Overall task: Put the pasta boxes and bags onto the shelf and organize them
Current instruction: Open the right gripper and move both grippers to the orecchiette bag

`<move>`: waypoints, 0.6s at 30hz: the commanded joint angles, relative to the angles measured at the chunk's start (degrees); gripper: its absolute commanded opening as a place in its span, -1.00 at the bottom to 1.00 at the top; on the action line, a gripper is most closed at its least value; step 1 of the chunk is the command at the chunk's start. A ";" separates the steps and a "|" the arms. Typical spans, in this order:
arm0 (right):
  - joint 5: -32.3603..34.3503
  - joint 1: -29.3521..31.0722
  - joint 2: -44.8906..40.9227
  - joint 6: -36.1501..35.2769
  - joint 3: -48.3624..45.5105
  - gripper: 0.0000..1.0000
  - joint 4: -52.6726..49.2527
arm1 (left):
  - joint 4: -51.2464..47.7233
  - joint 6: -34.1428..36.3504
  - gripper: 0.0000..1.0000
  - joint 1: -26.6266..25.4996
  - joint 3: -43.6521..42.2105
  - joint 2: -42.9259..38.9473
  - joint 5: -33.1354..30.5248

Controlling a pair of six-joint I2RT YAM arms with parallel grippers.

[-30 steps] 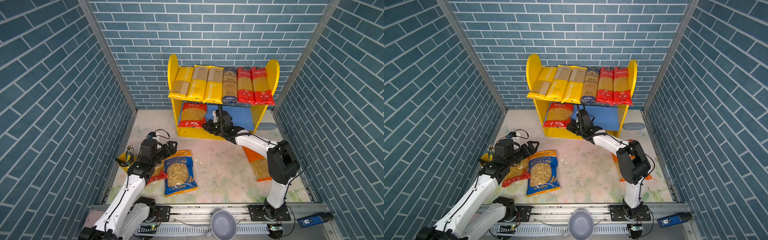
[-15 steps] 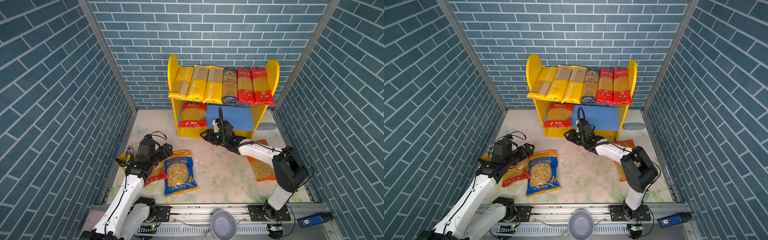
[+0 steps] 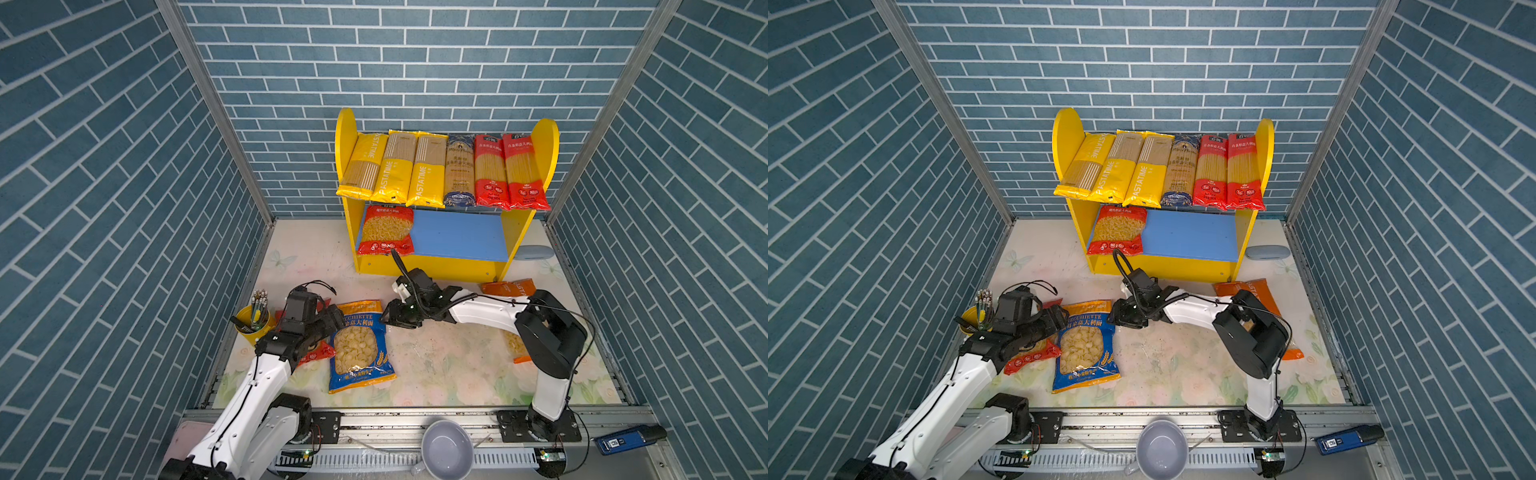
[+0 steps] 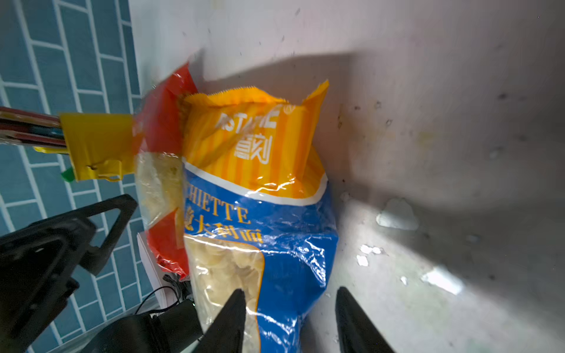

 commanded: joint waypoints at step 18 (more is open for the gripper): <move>2.37 -0.44 -4.00 1.20 -4.75 -1.00 3.36 | 0.16 0.20 0.69 -2.79 -2.99 0.40 -3.76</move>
